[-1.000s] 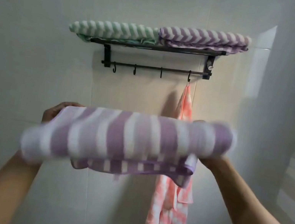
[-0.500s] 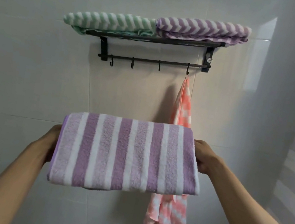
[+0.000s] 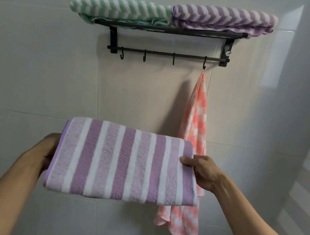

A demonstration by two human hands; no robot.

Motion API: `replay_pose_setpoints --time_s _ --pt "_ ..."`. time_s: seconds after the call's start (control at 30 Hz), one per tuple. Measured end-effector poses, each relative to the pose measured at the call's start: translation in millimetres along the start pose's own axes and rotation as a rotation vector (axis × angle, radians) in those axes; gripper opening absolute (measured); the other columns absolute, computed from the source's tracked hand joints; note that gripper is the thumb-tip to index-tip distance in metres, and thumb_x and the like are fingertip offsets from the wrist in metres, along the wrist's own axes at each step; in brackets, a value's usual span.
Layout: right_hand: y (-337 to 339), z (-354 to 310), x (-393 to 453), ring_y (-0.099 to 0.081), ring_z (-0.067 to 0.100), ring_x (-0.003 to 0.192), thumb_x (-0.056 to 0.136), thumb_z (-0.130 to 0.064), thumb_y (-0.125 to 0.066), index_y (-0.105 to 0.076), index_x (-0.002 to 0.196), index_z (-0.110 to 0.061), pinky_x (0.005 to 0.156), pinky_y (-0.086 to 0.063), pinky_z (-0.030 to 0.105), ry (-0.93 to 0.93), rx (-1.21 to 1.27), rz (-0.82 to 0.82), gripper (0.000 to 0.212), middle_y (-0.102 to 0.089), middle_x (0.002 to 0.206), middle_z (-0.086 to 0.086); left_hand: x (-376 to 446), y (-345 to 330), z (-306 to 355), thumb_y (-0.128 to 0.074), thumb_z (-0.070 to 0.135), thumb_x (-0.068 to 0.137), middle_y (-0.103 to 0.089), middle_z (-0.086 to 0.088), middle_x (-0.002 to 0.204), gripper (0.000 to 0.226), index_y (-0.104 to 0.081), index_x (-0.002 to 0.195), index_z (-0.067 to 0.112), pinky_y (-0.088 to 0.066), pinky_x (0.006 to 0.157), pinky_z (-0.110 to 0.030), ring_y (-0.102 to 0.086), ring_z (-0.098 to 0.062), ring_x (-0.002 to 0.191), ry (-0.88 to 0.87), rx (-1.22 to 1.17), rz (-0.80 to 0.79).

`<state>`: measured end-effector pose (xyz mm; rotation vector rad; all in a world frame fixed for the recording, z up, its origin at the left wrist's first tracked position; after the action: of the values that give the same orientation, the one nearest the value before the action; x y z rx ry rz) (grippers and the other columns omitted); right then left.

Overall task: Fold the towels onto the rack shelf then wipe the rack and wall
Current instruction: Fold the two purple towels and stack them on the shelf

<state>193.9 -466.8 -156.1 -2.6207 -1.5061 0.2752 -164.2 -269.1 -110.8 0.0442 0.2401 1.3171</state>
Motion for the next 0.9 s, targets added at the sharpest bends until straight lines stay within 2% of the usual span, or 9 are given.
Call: replay_pose_setpoints --time_s 0.13,0.23,0.4,0.47,0.57,0.63,0.73,0.8,0.9 --pt "-14.2 5.6 1.3 -0.074 0.034 0.093 0.094 -0.004 -0.067 -0.064 0.116 0.002 0.079 -0.062 0.045 0.042 -0.105 0.079 0.023 -0.074 0.109 0.019 6.2 8.4 -19.7 -0.058 0.017 0.098 -0.065 -0.017 0.082 0.015 -0.064 0.088 0.006 -0.050 0.073 -0.039 -0.062 -0.029 0.072 -0.002 0.002 -0.134" --pt "-26.7 9.7 1.6 -0.071 0.032 0.105 0.097 -0.011 -0.065 -0.061 0.124 -0.007 0.088 -0.060 0.045 0.096 -0.159 0.107 0.028 -0.071 0.118 0.014 15.7 15.0 -33.9 -0.052 0.017 0.101 -0.063 -0.015 0.075 0.023 -0.061 0.082 0.007 -0.049 0.067 -0.035 -0.060 -0.027 0.064 0.013 -0.039 -0.096" --pt "-51.6 12.2 -14.5 -0.071 0.019 0.094 0.101 -0.017 -0.061 -0.057 0.124 -0.008 0.065 -0.058 0.021 0.204 -0.222 0.140 0.026 -0.069 0.116 0.011 35.8 34.6 -38.1 -0.049 0.028 0.104 -0.055 -0.015 0.079 0.030 -0.059 0.088 0.005 -0.043 0.063 -0.030 -0.051 -0.027 0.067 0.031 -0.141 -0.003" --pt "-55.4 15.7 -20.6 -0.070 0.014 0.086 0.101 -0.017 -0.059 -0.056 0.123 -0.008 0.061 -0.056 0.018 0.232 -0.221 0.186 0.024 -0.068 0.114 0.010 38.9 37.8 -37.3 -0.050 0.021 0.103 -0.062 -0.021 0.087 0.028 -0.062 0.088 0.000 -0.050 0.057 -0.030 -0.056 -0.031 0.070 0.018 -0.189 -0.095" --pt "-55.5 22.0 -30.0 -0.070 0.016 0.085 0.101 -0.018 -0.060 -0.056 0.123 -0.007 0.061 -0.057 0.021 0.235 -0.201 0.286 0.025 -0.068 0.114 0.012 48.8 41.3 -46.5 -0.059 0.045 0.093 -0.065 -0.019 0.110 0.053 -0.063 0.120 0.000 -0.050 0.088 -0.042 -0.061 -0.033 0.098 0.096 -0.497 -0.328" --pt "-54.2 27.3 -37.0 -0.070 0.019 0.088 0.101 -0.019 -0.060 -0.057 0.123 -0.007 0.063 -0.058 0.025 0.202 -0.210 0.322 0.026 -0.069 0.114 0.012 50.5 40.5 -58.5 -0.072 0.054 0.080 -0.066 -0.014 0.098 0.059 -0.071 0.108 0.002 -0.050 0.083 -0.040 -0.061 -0.031 0.091 0.093 -0.576 -0.432" --pt "-53.4 31.6 -48.3 -0.071 0.025 0.091 0.100 -0.020 -0.062 -0.058 0.119 -0.010 0.067 -0.059 0.031 0.152 -0.208 0.316 0.022 -0.069 0.112 0.014 37.0 26.6 -72.4 -0.096 0.030 0.054 -0.074 -0.020 0.108 0.058 -0.078 0.100 -0.001 -0.062 0.069 -0.038 -0.074 -0.033 0.092 0.036 -0.348 -0.560" --pt "-51.9 33.8 -55.3 -0.072 0.030 0.094 0.099 -0.020 -0.063 -0.058 0.115 -0.012 0.068 -0.062 0.035 0.113 -0.176 0.294 0.019 -0.069 0.113 0.017 37.1 22.4 -78.2 -0.088 0.014 0.066 -0.069 -0.025 0.119 0.058 -0.068 0.116 -0.008 -0.063 0.071 -0.042 -0.074 -0.034 0.095 0.035 -0.343 -0.508" --pt "-48.8 30.7 -68.1 -0.070 0.031 0.102 0.100 -0.021 -0.062 -0.058 0.116 -0.012 0.077 -0.062 0.043 0.096 -0.168 0.267 0.019 -0.068 0.117 0.017 33.1 22.4 -71.9 -0.069 0.007 0.088 -0.071 -0.025 0.114 0.030 -0.066 0.116 -0.004 -0.063 0.069 -0.041 -0.075 -0.033 0.087 -0.046 -0.322 -0.357"
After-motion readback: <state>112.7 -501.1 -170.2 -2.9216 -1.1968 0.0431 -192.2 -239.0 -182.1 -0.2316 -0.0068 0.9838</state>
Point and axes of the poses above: each hand's wrist, its own x-axis towards the middle knuckle, its own y-axis out of the back of the hand, z = x × y, the point moved 4 cm from there along x, towards the middle knuckle
